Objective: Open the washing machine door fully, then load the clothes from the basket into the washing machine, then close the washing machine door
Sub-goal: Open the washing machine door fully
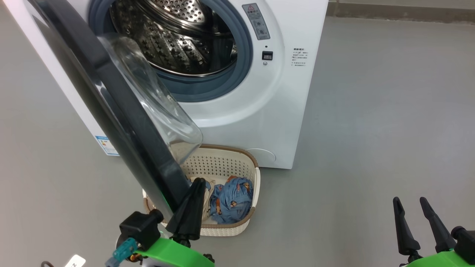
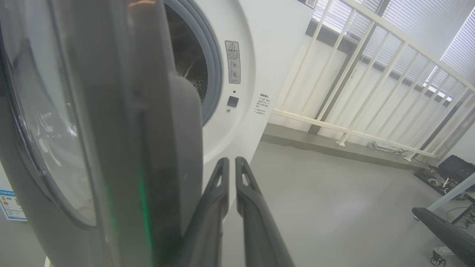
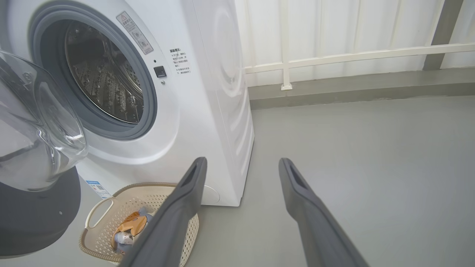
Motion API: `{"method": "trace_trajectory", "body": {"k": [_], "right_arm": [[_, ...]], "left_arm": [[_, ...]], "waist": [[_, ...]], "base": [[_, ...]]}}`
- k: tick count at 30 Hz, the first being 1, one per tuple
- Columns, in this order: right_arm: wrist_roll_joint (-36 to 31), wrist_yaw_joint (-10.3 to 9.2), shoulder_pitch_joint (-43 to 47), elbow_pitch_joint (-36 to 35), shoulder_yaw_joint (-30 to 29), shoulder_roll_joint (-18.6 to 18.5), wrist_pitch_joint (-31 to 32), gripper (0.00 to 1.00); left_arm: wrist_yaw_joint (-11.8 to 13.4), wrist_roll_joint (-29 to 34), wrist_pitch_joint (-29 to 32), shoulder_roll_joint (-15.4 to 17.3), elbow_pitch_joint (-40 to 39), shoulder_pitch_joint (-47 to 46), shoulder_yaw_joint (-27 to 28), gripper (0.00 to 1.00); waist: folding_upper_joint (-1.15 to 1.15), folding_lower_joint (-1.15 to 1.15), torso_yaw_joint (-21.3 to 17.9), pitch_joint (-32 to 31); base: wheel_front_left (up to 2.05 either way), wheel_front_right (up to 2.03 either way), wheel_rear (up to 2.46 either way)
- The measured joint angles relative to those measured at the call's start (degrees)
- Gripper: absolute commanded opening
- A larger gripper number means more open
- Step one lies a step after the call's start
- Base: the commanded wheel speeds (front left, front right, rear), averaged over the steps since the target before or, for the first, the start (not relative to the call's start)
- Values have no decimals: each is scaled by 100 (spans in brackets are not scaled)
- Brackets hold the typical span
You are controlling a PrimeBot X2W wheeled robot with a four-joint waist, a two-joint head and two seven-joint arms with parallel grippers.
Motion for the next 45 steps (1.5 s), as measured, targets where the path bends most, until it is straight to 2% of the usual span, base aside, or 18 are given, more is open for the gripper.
{"method": "trace_trajectory", "body": {"k": [24, 34, 45], "right_arm": [[1, 0, 8, -21, 25, -3, 0, 100], [1, 0, 8, -32, 19, -7, 0, 100], [0, 0, 122, -46, 19, -11, 0, 100]], "left_arm": [[9, -200, -49, 31, 263, -59, 135, 0], [65, -200, -37, 220, 172, 71, 151, 0], [380, -232, 59, 525, -147, 421, 397, 0]], "waist": [[0, 0, 312, -121], [0, 0, 618, -102], [0, 0, 1001, -155]], "base": [[0, 0, 0], [0, 0, 0], [0, 0, 0]]}}
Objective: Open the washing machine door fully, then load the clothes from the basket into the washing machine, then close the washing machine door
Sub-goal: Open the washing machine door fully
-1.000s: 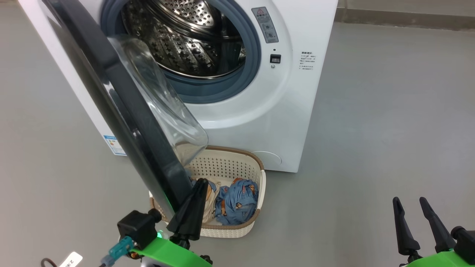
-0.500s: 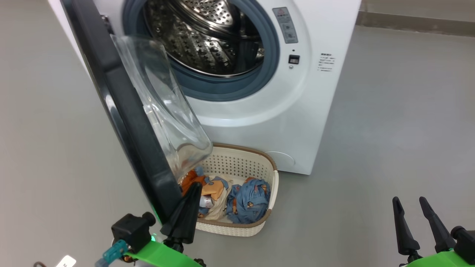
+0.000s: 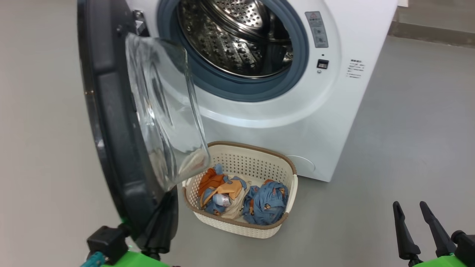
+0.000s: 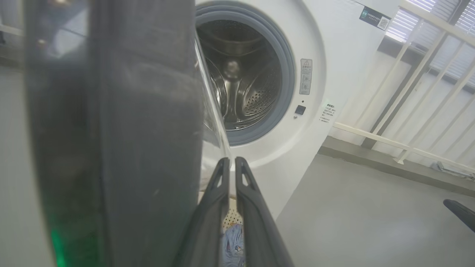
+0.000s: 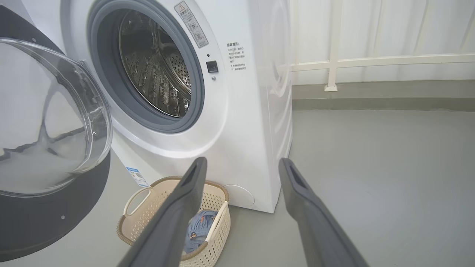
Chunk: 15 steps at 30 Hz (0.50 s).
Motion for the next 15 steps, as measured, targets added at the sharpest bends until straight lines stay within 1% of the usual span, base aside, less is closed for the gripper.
{"method": "trace_trajectory", "body": {"k": [7, 15], "right_arm": [[0, 0, -1, -4, 4, 0, 0, 100], [0, 0, -1, -8, 14, 0, 0, 100]], "left_arm": [[153, -122, 8, 193, -53, 121, 285, 0], [380, -219, -10, 391, -86, 208, 701, 0]], "waist": [[0, 0, 197, -24], [0, 0, 312, 12]], "base": [[0, 0, 0], [0, 0, 0]]}}
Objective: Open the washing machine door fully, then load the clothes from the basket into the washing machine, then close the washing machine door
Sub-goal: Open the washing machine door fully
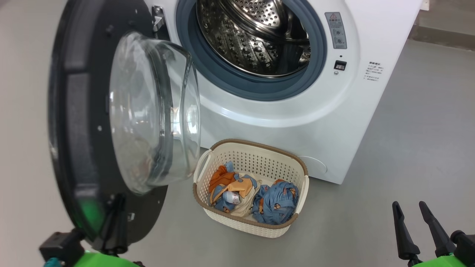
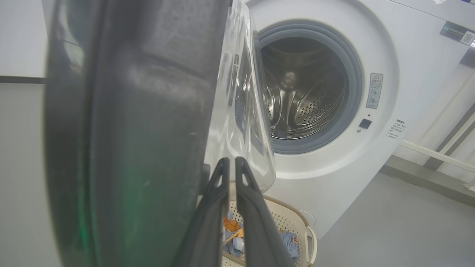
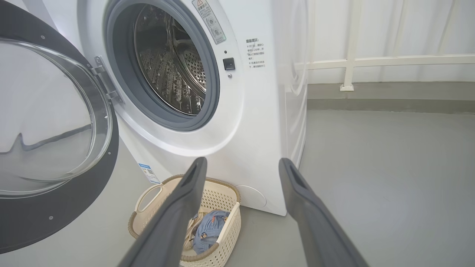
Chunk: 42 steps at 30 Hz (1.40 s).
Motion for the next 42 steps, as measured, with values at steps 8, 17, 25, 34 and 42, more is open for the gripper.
{"method": "trace_trajectory", "body": {"k": [8, 17, 25, 34, 42], "right_arm": [[0, 0, -2, -14, -1, -5, 0, 100], [-5, 0, -19, -45, 2, -38, 0, 100], [-15, 0, -64, -59, 4, -141, 0, 100], [-40, 0, -181, -68, 38, -203, 0, 100], [-64, 0, -300, -98, 77, -308, 0, 100]], "left_arm": [[104, -74, -123, 180, 42, -24, 369, 0], [146, -247, -382, 293, 428, -437, 749, 0], [140, -252, -603, 349, 1067, -868, 1079, 0], [70, -89, -658, 468, 1780, -1365, 1433, 0], [-99, 327, -665, 483, 2357, -1835, 1980, 0]], "waist": [[0, 0, 51, 107], [0, 0, 86, 320], [0, 0, 140, 539], [0, 0, 186, 731], [0, 0, 215, 981]], "base": [[0, 0, 0], [0, 0, 0], [0, 0, 0], [0, 0, 0], [0, 0, 0]]}}
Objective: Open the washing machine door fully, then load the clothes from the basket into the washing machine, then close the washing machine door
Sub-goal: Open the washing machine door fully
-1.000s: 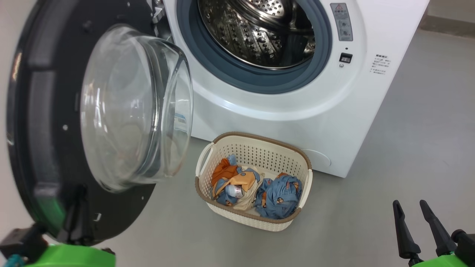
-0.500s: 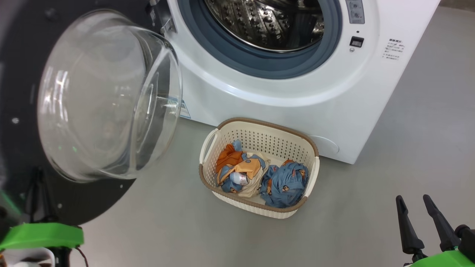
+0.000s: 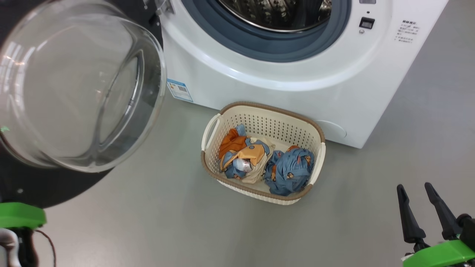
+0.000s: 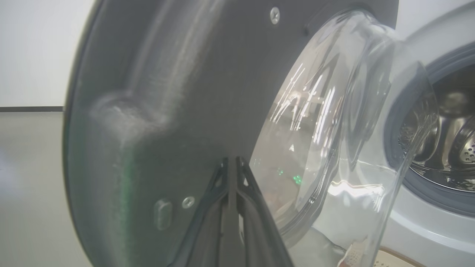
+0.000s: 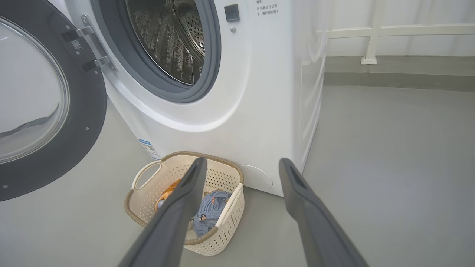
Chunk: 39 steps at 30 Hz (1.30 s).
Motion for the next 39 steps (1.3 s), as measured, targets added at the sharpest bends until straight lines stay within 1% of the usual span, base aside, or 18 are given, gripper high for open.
{"method": "trace_trajectory", "body": {"k": [2, 4, 6, 12, 19, 29, 31, 35, 39], "right_arm": [[0, 0, -29, 0, 13, -21, 0, 100], [-15, 0, -147, -16, 36, -38, 0, 100], [-37, 0, -203, -23, 42, -62, 0, 100], [-42, 0, -242, -36, 53, -135, 0, 100], [-90, 1, -470, -79, 58, -230, 0, 100], [-133, 1, -678, -123, 81, -307, -1, 100], [-133, 1, -679, -123, 83, -319, -1, 100], [-134, 1, -683, -121, 89, -328, -1, 100], [-134, 1, -683, -108, 90, -319, -1, 100]], "left_arm": [[-22, 114, 0, 13, 143, -122, 160, 0], [-143, 268, 0, 37, 398, -326, 447, 0], [-169, 412, -1, 57, 539, -442, 630, 0], [-310, 778, -33, 134, 895, -723, 1067, 0], [-379, 1135, -40, 215, 1312, -1126, 1523, 0], [-567, 1511, -40, 331, 1737, -1518, 2050, 0], [-576, 1566, -40, 328, 1788, -1586, 2128, 0], [-675, 1652, -40, 314, 1852, -1653, 2254, 0], [-740, 1807, -40, 212, 1857, -1681, 2320, 0]], "waist": [[0, 0, 0, 70], [0, 0, -7, 174], [0, 0, -16, 243], [0, 0, -52, 449], [0, 0, -101, 728], [0, 0, -235, 1054], [0, 0, -262, 1091], [0, 0, -303, 1105], [0, 0, -303, 1025]], "base": [[0, 0, 0], [0, 0, 0], [0, 0, 0], [0, 0, 0], [0, 0, 0], [0, 0, 0], [0, 0, 0], [0, 0, 0], [0, 0, 0]]}}
